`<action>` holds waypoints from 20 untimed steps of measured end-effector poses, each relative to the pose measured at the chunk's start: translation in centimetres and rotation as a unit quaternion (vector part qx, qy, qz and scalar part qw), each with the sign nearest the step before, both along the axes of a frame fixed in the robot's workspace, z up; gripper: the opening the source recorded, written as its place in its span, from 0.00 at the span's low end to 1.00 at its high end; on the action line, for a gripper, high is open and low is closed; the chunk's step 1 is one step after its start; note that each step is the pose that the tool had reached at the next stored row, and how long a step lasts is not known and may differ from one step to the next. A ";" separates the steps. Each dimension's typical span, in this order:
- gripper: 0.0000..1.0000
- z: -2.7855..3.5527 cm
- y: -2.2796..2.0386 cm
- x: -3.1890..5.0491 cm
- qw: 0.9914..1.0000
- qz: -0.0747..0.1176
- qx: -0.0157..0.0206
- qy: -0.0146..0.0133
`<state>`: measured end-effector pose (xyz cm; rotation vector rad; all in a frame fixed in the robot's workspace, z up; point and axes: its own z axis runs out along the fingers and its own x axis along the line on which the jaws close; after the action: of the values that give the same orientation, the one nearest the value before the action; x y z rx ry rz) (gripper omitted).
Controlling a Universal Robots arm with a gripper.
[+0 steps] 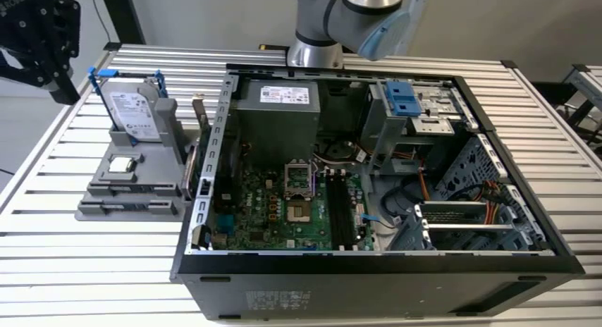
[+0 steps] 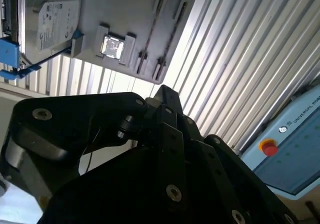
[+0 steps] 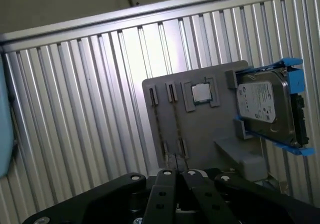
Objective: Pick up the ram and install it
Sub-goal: 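Pick up the ram and move it above insertion slot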
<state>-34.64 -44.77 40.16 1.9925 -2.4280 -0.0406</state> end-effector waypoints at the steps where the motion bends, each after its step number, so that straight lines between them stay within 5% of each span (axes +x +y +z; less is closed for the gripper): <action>1: 0.00 0.00 0.00 0.00 1.000 0.006 0.000 -0.002; 7: 0.00 0.00 0.00 0.00 0.999 0.044 0.000 -0.015; 11: 0.00 -0.01 0.00 -0.01 0.997 0.078 0.001 -0.016; 15: 0.00 0.00 0.00 -0.01 0.993 0.115 0.001 -0.016; 20: 0.00 -0.01 0.00 -0.01 0.987 0.159 0.002 -0.016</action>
<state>-34.65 -44.77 40.15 2.3716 -2.0941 -0.0134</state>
